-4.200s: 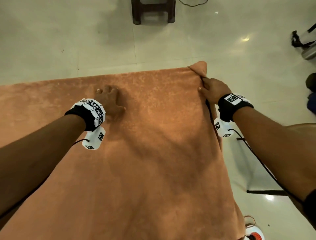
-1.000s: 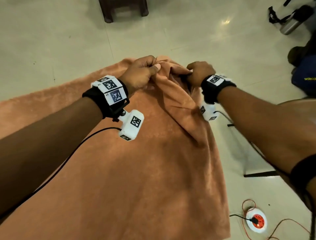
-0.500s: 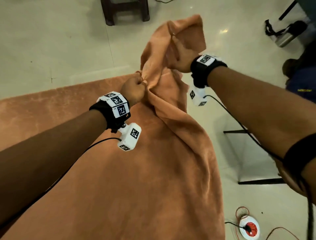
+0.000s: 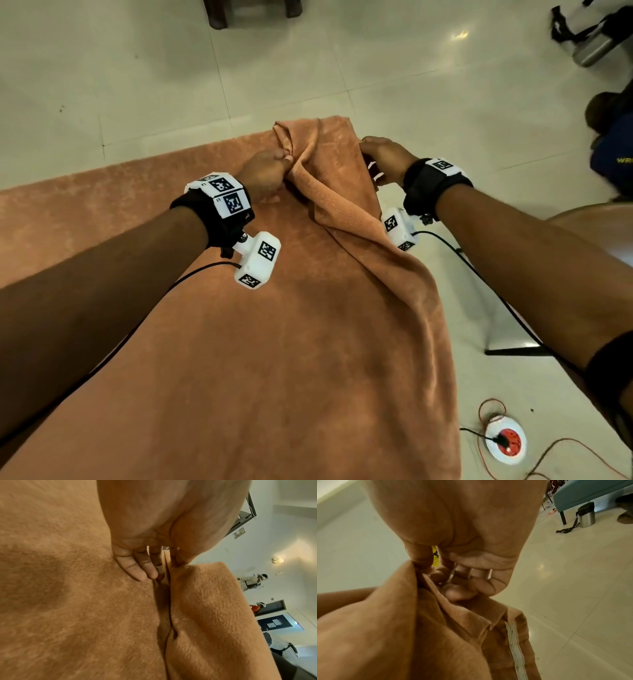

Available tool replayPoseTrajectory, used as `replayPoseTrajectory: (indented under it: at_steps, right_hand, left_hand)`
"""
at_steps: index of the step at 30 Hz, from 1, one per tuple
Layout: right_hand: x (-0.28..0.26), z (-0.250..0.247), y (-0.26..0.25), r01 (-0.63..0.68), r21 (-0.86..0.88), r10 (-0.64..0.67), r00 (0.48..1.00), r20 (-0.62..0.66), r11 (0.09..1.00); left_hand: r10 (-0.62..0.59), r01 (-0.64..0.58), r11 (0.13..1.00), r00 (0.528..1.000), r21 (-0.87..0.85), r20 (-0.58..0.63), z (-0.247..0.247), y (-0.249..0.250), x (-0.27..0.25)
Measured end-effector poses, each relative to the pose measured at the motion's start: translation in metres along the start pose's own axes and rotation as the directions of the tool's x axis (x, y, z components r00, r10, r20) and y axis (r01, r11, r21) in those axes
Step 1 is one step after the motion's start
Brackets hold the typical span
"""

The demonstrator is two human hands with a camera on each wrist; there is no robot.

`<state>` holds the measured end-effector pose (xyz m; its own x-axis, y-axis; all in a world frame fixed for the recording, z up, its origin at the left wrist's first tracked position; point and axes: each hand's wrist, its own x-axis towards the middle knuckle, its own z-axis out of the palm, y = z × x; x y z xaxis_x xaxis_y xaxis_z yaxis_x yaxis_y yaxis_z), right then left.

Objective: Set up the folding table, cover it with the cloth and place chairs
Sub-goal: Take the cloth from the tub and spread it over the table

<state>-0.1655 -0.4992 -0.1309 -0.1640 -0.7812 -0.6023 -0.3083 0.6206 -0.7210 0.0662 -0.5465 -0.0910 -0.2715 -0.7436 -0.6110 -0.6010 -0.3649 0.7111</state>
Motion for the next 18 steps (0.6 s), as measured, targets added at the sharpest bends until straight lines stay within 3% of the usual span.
replayPoseTrajectory:
  at_steps: [4, 7, 10, 13, 16, 18]
  right_hand:
    - [-0.002, 0.005, 0.002, 0.013, -0.230, 0.000, 0.998, 0.057, 0.973]
    - [-0.002, 0.011, 0.006, 0.117, -0.254, -0.117, 0.993, 0.015, 0.960]
    - [0.000, -0.005, 0.007, 0.149, -0.504, -0.188, 0.982, -0.027, 0.851]
    - [0.002, -0.053, 0.031, -0.108, -0.680, -0.060, 0.974, -0.219, 0.725]
    - [-0.011, -0.101, 0.084, -0.412, -0.603, 0.091, 0.867, -0.489, 0.683]
    - [-0.023, -0.112, 0.111, -0.496, -0.530, 0.158, 0.815, -0.557, 0.688]
  left_hand:
    - [-0.021, 0.020, 0.999, 1.000, 0.033, 0.012, -0.002, 0.001, 0.007]
    - [-0.009, 0.010, 0.998, 1.000, 0.064, -0.010, 0.002, 0.000, 0.011]
    - [-0.048, 0.049, 0.999, 0.999, 0.018, -0.016, 0.002, -0.002, 0.012]
    - [-0.078, 0.078, 0.997, 0.997, -0.023, 0.007, 0.000, -0.001, 0.010]
    - [-0.065, 0.065, 0.998, 0.996, 0.001, 0.058, -0.002, 0.000, 0.007]
    - [-0.023, 0.018, 0.997, 0.997, 0.074, 0.068, 0.000, 0.000, 0.005]
